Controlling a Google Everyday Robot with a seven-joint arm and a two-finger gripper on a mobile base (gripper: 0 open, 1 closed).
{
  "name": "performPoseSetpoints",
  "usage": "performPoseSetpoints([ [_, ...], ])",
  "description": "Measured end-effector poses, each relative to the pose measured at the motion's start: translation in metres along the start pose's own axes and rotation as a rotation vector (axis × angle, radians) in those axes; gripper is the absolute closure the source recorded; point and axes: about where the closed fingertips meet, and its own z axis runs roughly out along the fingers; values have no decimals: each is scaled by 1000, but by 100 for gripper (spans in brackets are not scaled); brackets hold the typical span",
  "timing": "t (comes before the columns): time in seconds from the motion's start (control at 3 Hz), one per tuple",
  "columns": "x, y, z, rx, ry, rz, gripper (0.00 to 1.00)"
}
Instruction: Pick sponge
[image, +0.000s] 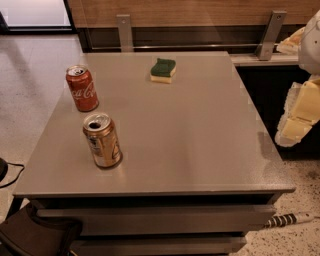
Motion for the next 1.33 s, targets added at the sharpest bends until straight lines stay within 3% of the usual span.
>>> performPoseSetpoints([
  [0.67,-1,-14,3,32,-6,14,0],
  [1.0,-5,-41,25,76,-40,100,0],
  [1.33,-24,-72,72,131,-180,356,0],
])
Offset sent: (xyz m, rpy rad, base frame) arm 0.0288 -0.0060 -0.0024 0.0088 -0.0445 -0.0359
